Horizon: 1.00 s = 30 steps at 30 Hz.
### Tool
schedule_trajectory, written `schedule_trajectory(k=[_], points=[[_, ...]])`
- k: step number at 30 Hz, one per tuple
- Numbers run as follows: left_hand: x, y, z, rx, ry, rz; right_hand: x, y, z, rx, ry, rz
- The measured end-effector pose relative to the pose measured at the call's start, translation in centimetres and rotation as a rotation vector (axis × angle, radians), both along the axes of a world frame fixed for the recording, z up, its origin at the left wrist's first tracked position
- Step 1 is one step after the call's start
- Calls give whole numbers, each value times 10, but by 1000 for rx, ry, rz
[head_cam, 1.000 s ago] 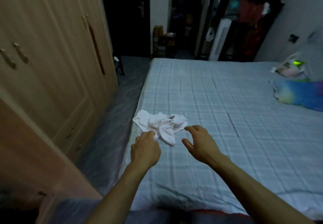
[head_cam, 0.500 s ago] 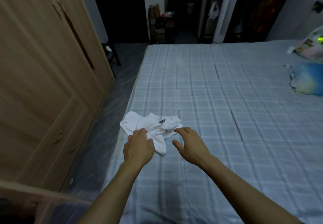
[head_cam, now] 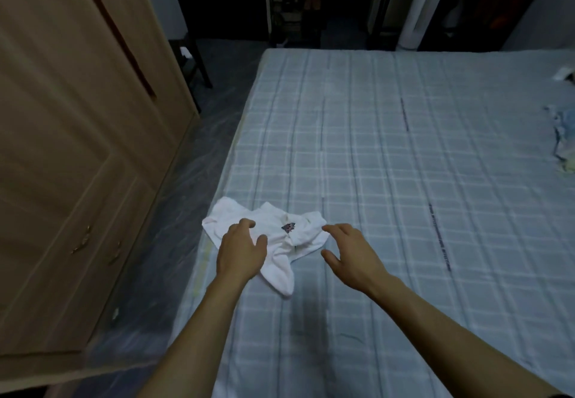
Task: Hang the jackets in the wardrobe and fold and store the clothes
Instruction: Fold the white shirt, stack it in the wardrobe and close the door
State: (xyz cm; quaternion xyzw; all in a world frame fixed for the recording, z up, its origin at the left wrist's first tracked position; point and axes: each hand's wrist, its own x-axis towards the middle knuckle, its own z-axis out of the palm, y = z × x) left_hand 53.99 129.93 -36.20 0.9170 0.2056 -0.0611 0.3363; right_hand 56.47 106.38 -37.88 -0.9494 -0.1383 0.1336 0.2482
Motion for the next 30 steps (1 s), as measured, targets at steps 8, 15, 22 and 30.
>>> schedule_trajectory(k=[8,15,22,30], points=[[60,28,-60,-43,33,-129,70,34,-40,-29,54,-36],[102,67,-121,-2,36,-229,108,66,-99,-144,165,9],[116,69,-181,2,162,-358,121,86,-154,-216,245,47],[146,68,-216,32,199,-452,126,99,-198,-257,160,20]])
